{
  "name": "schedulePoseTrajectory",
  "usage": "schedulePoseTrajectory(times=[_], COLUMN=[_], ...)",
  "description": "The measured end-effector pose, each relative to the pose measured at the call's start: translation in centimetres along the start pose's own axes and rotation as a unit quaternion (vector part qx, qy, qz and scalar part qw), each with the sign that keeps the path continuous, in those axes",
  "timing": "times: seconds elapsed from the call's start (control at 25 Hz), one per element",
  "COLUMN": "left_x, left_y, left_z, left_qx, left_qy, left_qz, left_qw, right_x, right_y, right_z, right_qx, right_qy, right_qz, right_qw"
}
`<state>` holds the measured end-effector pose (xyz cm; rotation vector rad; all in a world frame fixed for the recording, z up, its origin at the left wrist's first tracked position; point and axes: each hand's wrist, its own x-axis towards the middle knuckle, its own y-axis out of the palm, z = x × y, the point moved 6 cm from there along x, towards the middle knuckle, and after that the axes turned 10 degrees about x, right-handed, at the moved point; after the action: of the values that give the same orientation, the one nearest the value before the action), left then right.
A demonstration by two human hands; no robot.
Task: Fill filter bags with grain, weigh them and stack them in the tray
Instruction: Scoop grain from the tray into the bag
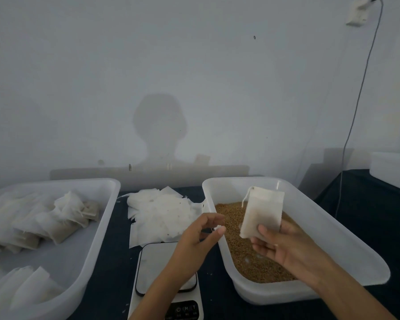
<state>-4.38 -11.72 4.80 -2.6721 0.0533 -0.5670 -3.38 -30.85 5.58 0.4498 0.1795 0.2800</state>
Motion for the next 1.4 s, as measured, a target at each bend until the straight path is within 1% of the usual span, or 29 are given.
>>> schedulePoseTrajectory(times=[0.08, 0.24, 0.36, 0.48, 0.6, 0.76, 0.84, 0.96, 1.12, 1.2, 1.4], left_x=[-0.1, -1.0, -2.0, -3.5, -4.7, -5.1, -5.2, -5.2, -5.5, -5.5, -5.6], left_y=[-1.2, -4.7, -7.2, -8.7, -9.2, -8.7, -8.3, -8.0, -8.8, -8.8, -8.8], left_z=[-0.6, -0.6, 0.9, 2.9, 5.7, 8.1, 8.8, 9.6, 10.6, 11.2, 12.0], left_qx=[-0.022, -0.050, -0.019, 0.073, 0.097, 0.114, 0.117, 0.102, -0.029, -0.058, -0.060], left_qy=[0.020, 0.054, 0.026, -0.003, -0.049, -0.081, -0.092, -0.122, -0.141, -0.151, -0.161], left_qz=[-0.018, -0.078, -0.130, -0.166, -0.175, -0.173, -0.164, -0.153, -0.183, -0.186, -0.193], left_qw=[0.999, 0.994, 0.991, 0.983, 0.978, 0.975, 0.975, 0.975, 0.973, 0.969, 0.966], right_x=[0.1, 0.5, 1.8, 3.7, 5.2, 6.1, 6.5, 7.1, 7.7, 8.2, 9.0], right_y=[2.7, 8.4, 11.0, 11.8, 11.4, 10.4, 10.0, 9.6, 9.5, 9.2, 8.4], right_z=[-0.7, -3.1, -5.9, -8.7, -10.7, -12.2, -12.7, -12.9, -12.6, -12.8, -13.8], right_qx=[0.003, -0.015, -0.058, -0.158, -0.273, -0.315, -0.317, -0.290, -0.191, -0.151, -0.144], right_qy=[-0.023, -0.070, -0.085, -0.132, -0.185, -0.212, -0.214, -0.202, -0.190, -0.176, -0.153], right_qz=[0.014, 0.054, 0.050, 0.018, 0.006, 0.004, 0.002, 0.007, 0.011, 0.004, -0.012], right_qw=[1.000, 0.996, 0.993, 0.978, 0.944, 0.925, 0.924, 0.936, 0.963, 0.973, 0.978])
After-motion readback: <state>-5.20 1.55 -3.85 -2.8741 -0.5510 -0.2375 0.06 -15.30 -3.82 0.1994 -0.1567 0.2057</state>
